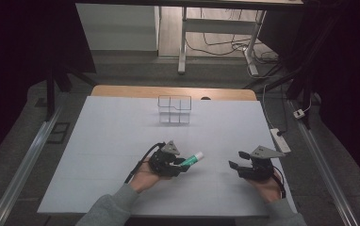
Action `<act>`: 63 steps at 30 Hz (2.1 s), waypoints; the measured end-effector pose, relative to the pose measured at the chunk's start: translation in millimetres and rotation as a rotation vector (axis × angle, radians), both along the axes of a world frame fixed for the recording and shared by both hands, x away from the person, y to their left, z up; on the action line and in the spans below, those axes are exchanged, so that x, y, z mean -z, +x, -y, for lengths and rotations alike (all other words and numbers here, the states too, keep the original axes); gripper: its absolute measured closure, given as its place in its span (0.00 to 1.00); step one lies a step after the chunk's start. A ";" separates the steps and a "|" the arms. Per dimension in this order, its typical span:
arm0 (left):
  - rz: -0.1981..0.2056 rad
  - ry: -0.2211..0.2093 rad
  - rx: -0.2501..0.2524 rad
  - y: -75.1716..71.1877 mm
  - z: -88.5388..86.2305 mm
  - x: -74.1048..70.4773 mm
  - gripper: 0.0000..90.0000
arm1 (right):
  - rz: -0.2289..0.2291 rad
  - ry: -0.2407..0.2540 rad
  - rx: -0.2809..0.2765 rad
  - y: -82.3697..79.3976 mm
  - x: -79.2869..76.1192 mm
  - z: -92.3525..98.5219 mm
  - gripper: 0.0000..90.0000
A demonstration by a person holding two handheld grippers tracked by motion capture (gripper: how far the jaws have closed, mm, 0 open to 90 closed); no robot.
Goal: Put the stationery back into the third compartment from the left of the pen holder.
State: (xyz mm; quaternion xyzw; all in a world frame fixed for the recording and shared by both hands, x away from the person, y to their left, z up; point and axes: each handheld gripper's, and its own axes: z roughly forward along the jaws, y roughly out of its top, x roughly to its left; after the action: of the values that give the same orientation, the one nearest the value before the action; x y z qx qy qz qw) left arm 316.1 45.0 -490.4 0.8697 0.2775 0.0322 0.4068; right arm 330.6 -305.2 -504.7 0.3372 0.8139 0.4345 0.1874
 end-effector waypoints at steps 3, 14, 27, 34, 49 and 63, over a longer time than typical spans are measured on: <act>0.015 -0.021 -0.011 -0.7 -7.6 0.0 0.73 | -0.006 0.013 -0.009 -0.7 -1.0 -2.2 0.42; 0.051 -0.055 -0.061 1.2 -29.1 -0.8 0.73 | -0.016 0.047 -0.044 -5.2 -2.9 -16.3 0.41; 0.088 -0.077 -0.065 -0.7 -28.4 -2.8 0.73 | -0.021 0.159 -0.081 -9.9 -8.0 -47.1 0.41; 0.091 -0.070 -0.061 -0.3 -25.8 -1.5 0.73 | -0.053 0.176 -0.097 -7.1 -4.7 -60.2 0.40; 0.107 -0.066 -0.053 -2.5 -18.7 -0.8 0.73 | -0.127 0.304 -0.139 -0.4 -2.4 -97.0 0.41; 0.145 -0.058 -0.016 -7.5 -9.3 1.3 0.73 | -0.182 0.377 -0.153 4.4 -0.3 -109.7 0.43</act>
State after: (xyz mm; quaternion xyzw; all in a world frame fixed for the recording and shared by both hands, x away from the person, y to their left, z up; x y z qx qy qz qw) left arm 308.6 54.3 -491.8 0.8507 0.2550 0.0901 0.4508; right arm 335.0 -195.5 -504.3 0.3417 0.7548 0.5598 0.0132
